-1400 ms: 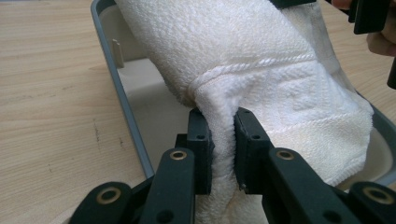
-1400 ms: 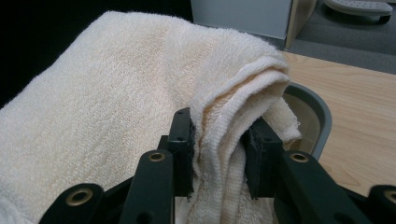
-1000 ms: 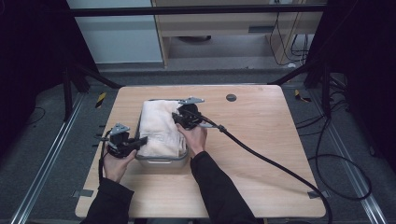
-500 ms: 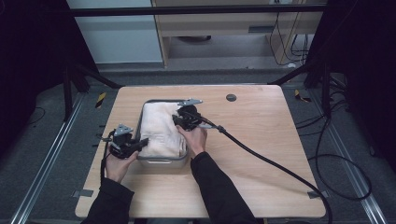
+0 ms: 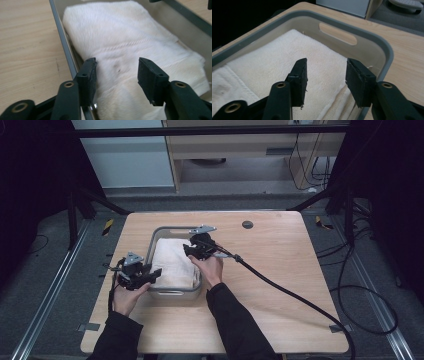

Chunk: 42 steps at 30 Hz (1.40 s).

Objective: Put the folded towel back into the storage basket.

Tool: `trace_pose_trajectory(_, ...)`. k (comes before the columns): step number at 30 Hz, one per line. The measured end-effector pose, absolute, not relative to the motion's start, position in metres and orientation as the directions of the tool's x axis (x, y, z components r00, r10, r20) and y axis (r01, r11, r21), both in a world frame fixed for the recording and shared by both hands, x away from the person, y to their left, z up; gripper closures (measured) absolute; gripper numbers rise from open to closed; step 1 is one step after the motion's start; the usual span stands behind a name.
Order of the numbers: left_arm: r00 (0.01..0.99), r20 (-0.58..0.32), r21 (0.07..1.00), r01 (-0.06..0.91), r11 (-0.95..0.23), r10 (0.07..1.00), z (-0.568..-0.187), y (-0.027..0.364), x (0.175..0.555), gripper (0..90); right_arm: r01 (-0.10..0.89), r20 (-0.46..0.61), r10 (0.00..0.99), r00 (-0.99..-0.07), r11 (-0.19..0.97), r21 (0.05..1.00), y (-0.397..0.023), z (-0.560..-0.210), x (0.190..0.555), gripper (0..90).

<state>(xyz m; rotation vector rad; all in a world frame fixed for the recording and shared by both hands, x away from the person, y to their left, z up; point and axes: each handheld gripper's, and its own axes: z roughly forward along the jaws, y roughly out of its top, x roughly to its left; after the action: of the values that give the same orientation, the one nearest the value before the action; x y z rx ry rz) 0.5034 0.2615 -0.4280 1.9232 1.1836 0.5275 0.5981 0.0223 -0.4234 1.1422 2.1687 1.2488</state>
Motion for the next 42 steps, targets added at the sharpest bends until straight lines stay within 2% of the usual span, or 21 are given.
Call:
trace_pose_trajectory(10, 0.483, -0.073, 0.854, 0.483, -0.196, 0.873, -0.410, 0.270, 0.492, 38.9, 0.402, 0.045, 0.799, -0.599, 0.251, 0.881, 0.000, -0.396, 0.585, 34.6)
trace_pose_trajectory(20, 0.484, -0.084, 0.865, 0.470, -0.178, 0.871, -0.408, 0.281, 0.479, 29.6, 0.390, 0.049, 0.796, -0.603, 0.240, 0.889, -0.041, -0.384, 0.566, 21.0)
trace_pose_trajectory(30, 0.484, -0.100, 0.874, 0.460, -0.156, 0.869, -0.416, 0.290, 0.471, 24.3, 0.400, 0.088, 0.808, -0.582, 0.191, 0.896, -0.100, -0.393, 0.538, 15.4)
trace_pose_trajectory(42, 0.481, -0.089, 0.877, 0.453, -0.160, 0.872, -0.431, 0.304, 0.450, 23.8, 0.428, 0.095, 0.851, -0.517, 0.161, 0.890, -0.172, -0.419, 0.504, 12.2)
